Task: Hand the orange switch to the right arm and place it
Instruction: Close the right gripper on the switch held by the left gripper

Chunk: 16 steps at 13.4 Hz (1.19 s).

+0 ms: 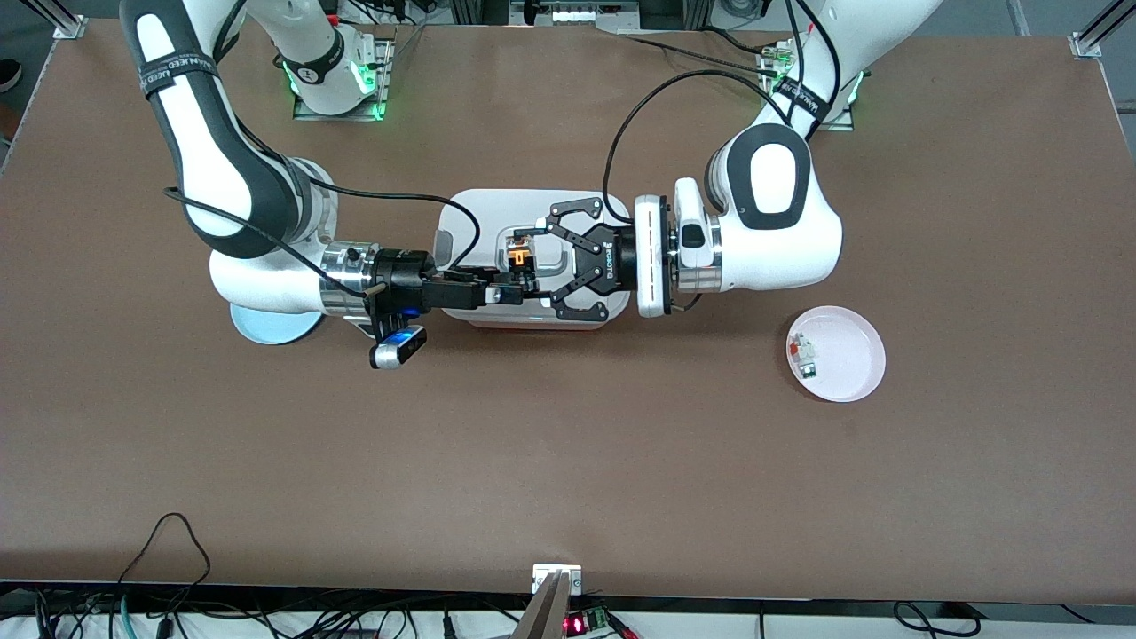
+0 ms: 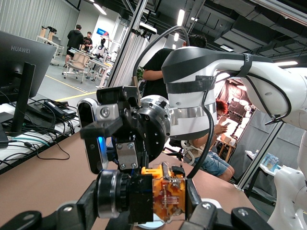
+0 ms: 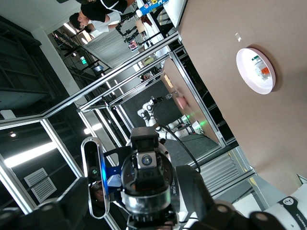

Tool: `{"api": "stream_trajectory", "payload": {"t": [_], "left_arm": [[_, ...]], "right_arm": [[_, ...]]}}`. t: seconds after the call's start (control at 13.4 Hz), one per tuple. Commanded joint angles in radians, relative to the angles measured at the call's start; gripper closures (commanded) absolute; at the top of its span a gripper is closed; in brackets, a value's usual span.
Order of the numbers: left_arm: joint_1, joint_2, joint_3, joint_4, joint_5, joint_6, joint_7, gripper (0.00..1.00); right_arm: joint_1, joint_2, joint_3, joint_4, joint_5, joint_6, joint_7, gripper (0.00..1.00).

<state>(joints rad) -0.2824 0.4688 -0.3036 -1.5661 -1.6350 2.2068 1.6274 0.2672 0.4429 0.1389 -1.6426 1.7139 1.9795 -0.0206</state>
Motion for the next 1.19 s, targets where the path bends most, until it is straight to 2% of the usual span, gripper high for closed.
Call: {"api": "stream_trajectory", "payload": {"t": [0.0, 0.15, 0.3, 0.52, 0.67, 0.97, 1.12], "left_arm": [[-0.009, 0.011, 0.003, 0.018, -0.034, 0.008, 0.028, 0.75], [-0.009, 0.011, 0.003, 0.018, -0.034, 0.008, 0.028, 0.75], [-0.007, 0.011, 0.003, 0.02, -0.034, 0.008, 0.028, 0.75], [-0.007, 0.011, 0.003, 0.02, -0.034, 0.008, 0.028, 0.75], [-0.007, 0.01, 0.003, 0.02, -0.034, 0.007, 0.028, 0.75], [-0.007, 0.01, 0.003, 0.02, -0.034, 0.007, 0.028, 0.73], [-0.007, 0.011, 0.003, 0.02, -0.034, 0.007, 0.028, 0.72]], "right_arm": [[0.012, 0.003, -0.002, 0.017, 0.024, 0.009, -0.001, 0.3], [0.015, 0.003, -0.002, 0.017, 0.023, 0.007, -0.001, 0.33], [0.01, 0.0, -0.002, 0.015, 0.021, 0.002, -0.001, 0.41], [0.001, -0.004, -0.002, 0.009, 0.02, 0.001, -0.005, 0.42], [0.0, -0.018, -0.002, 0.004, 0.018, 0.001, -0.002, 0.52], [-0.002, -0.02, -0.004, 0.003, 0.016, -0.027, -0.012, 0.78], [-0.002, -0.02, -0.004, 0.003, 0.016, -0.027, -0.015, 0.8]]}}
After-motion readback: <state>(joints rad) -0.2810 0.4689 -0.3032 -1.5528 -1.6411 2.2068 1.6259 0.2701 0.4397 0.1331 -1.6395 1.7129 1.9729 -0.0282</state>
